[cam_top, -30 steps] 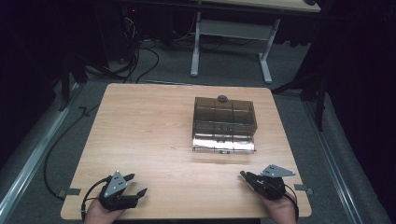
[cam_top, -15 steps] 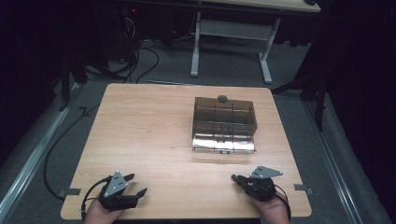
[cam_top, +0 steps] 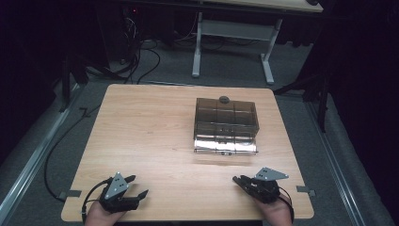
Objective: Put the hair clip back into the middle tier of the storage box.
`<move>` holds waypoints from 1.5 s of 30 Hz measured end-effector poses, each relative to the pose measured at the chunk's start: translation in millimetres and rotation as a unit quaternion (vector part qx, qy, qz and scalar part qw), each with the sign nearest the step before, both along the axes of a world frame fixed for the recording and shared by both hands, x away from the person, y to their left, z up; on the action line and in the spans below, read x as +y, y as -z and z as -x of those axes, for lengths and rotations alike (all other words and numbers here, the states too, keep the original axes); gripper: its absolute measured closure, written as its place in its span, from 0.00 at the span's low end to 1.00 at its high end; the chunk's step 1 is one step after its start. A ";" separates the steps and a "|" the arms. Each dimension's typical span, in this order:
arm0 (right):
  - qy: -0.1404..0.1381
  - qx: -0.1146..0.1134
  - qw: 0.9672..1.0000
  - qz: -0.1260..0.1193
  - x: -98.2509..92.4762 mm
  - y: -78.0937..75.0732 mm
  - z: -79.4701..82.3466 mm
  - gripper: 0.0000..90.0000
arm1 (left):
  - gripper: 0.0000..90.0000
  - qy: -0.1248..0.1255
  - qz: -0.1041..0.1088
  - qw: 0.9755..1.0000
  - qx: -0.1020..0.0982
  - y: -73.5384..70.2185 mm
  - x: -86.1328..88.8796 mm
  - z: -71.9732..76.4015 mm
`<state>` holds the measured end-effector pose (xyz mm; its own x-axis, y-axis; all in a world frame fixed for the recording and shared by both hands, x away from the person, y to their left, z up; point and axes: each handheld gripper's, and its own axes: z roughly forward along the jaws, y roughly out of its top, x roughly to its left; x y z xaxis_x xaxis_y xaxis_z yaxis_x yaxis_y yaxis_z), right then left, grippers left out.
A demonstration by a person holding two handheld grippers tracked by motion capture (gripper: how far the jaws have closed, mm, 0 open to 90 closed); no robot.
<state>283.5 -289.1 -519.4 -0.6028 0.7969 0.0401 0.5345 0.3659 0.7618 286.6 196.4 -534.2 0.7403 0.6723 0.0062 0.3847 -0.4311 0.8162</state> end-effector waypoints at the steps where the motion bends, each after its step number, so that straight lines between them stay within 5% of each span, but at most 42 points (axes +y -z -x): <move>1: 0.003 -0.001 1.000 0.000 -1.0 0.0 0.0 0.91 | 0.31 0.000 0.000 1.000 0.000 0.0 0.1 0.0; 24: 0.074 0.025 0.997 0.022 -16.0 -8.9 -5.7 0.99 | 0.31 0.004 0.003 1.000 -0.008 -0.7 1.5 1.7; 45: 0.044 0.112 0.990 0.068 -13.3 -22.3 -24.3 0.91 | 0.31 0.007 0.006 1.000 -0.012 -0.8 1.8 2.7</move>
